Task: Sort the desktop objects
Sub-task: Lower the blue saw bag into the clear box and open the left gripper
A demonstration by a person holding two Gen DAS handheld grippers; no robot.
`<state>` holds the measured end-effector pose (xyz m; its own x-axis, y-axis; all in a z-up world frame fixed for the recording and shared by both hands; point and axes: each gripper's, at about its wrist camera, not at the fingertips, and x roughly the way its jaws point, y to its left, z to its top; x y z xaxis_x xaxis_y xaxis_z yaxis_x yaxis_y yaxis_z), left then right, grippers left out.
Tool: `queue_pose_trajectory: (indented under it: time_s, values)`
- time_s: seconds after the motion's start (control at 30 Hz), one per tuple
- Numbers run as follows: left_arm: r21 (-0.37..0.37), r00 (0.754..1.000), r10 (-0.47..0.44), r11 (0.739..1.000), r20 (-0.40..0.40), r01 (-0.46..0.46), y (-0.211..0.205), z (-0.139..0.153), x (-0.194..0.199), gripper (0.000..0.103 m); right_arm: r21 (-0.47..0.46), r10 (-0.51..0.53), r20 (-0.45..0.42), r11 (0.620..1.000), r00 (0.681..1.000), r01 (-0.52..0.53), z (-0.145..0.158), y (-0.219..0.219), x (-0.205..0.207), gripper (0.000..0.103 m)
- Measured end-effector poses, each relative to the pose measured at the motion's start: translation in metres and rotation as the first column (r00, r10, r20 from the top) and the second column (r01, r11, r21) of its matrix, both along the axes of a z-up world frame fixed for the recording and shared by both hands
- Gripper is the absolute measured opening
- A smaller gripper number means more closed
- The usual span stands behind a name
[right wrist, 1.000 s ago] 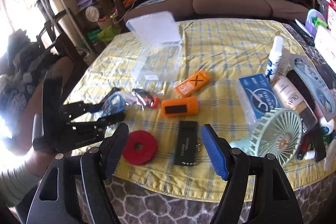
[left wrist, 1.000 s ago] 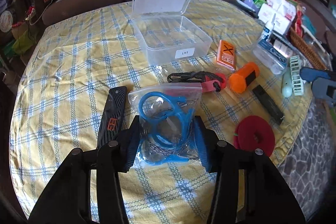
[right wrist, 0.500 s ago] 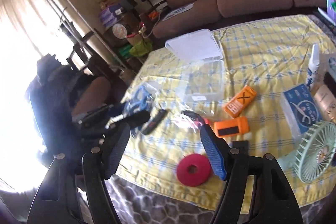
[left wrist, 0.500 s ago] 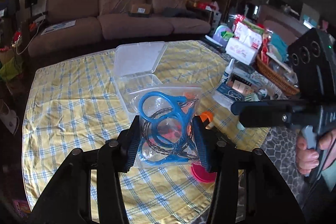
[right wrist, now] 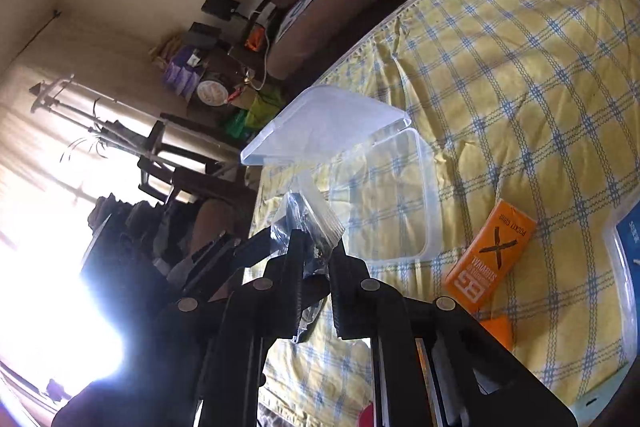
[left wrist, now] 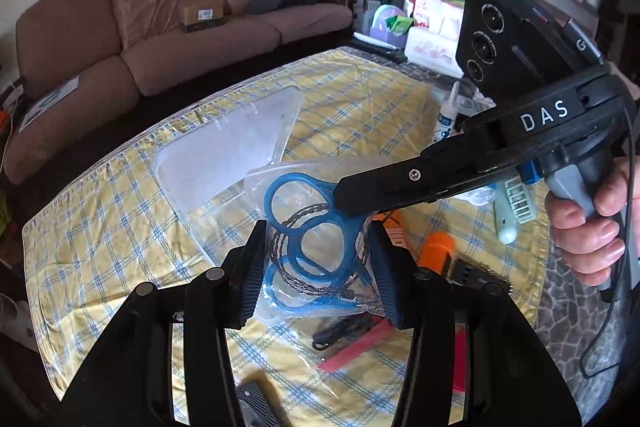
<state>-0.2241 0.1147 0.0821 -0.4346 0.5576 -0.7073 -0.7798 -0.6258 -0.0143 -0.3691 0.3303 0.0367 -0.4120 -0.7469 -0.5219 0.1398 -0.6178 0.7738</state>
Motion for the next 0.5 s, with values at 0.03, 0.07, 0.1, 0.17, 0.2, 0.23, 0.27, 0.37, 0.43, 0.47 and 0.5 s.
queue_pose_trajectory:
  time_s: [0.03,0.07,0.1,0.17,0.2,0.23,0.27,0.37,0.43,0.47,0.5]
  values:
    - [-0.024,1.0,0.006,1.0,-0.012,-0.007,0.003,-0.002,-0.005,0.048,0.012,-0.006,0.005,1.0,1.0,0.006,-0.001,-0.001,-0.005,0.008]
    - [-0.039,1.0,0.015,0.999,-0.025,-0.016,0.004,-0.004,-0.007,0.049,0.024,-0.017,0.012,1.0,1.0,0.017,-0.004,-0.002,-0.009,0.008]
    - [-0.042,0.999,0.024,0.999,-0.036,-0.025,0.003,-0.005,-0.008,0.05,0.031,-0.031,0.021,0.999,0.999,0.031,-0.006,-0.001,-0.013,0.008]
    - [-0.011,0.998,0.048,0.999,-0.032,-0.048,-0.005,-0.006,-0.007,0.058,0.035,-0.058,0.04,0.998,0.998,0.057,-0.013,0.0,-0.019,0.007]
    - [0.012,0.998,0.056,0.998,-0.024,-0.056,-0.011,-0.005,-0.004,0.062,0.04,-0.07,0.048,0.997,0.996,0.068,-0.016,0.001,-0.021,0.006]
    - [0.027,0.998,0.066,0.997,-0.019,-0.066,-0.018,-0.005,-0.003,0.062,0.041,-0.082,0.052,0.996,0.995,0.08,-0.018,0.001,-0.021,0.006]
    - [0.037,0.997,0.075,0.997,-0.012,-0.075,-0.025,-0.006,0.0,0.062,0.04,-0.096,0.055,0.995,0.994,0.094,-0.02,0.001,-0.021,0.006]
    - [0.072,0.993,0.118,0.99,0.022,-0.12,-0.048,-0.009,0.002,0.062,0.051,-0.136,0.05,0.99,0.989,0.134,-0.022,-0.001,-0.015,0.006]
    - [0.099,0.987,0.144,0.984,0.064,-0.15,-0.061,-0.011,0.001,0.062,0.048,-0.174,0.053,0.984,0.983,0.172,-0.023,-0.003,-0.011,0.006]
    - [0.11,0.985,0.152,0.981,0.083,-0.161,-0.068,-0.012,0.0,0.062,0.036,-0.196,0.058,0.98,0.979,0.195,-0.024,-0.003,-0.009,0.006]
    - [0.111,0.982,0.159,0.979,0.099,-0.17,-0.071,-0.014,0.001,0.062,0.013,-0.221,0.066,0.975,0.973,0.221,-0.025,-0.003,-0.008,0.006]
